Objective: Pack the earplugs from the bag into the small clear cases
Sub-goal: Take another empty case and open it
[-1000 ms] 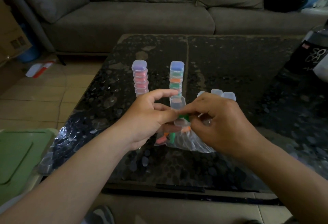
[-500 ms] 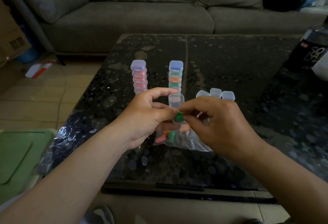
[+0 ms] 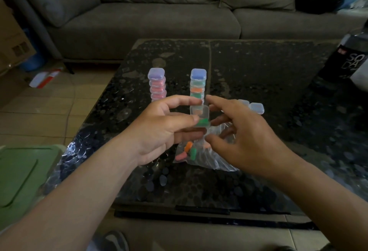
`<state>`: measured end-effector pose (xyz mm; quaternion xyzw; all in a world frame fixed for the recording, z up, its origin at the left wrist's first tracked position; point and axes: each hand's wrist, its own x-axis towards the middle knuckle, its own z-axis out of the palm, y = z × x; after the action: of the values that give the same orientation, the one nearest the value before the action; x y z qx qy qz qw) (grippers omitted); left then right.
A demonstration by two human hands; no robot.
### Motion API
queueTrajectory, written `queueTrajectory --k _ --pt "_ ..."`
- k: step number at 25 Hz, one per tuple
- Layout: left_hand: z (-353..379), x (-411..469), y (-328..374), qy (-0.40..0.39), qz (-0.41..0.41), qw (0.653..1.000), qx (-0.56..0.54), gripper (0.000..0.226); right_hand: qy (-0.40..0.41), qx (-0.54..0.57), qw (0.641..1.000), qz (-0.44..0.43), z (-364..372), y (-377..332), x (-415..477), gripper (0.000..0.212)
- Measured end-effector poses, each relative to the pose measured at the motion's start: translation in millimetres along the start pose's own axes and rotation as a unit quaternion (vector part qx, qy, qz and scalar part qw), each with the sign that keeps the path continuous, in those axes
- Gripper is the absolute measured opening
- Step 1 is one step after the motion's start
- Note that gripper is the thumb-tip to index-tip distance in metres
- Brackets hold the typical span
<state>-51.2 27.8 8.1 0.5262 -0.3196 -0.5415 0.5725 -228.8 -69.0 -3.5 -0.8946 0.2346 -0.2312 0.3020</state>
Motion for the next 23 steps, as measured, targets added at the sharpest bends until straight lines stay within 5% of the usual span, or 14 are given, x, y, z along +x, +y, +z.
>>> queueTrajectory --k 8,14,23 --pt "-2 -2 -6 -0.021 0.057 0.992 0.110 0.026 0.038 -0.001 0.999 -0.014 -2 1 1 0.030" --pt "-3 0 -14 0.033 0.178 0.945 0.272 0.027 0.039 0.007 0.999 -0.005 -3 0 1 0.026" --pt "3 -3 -21 0.084 0.253 0.882 0.389 0.025 0.047 0.002 0.999 -0.017 1 2 1 0.027"
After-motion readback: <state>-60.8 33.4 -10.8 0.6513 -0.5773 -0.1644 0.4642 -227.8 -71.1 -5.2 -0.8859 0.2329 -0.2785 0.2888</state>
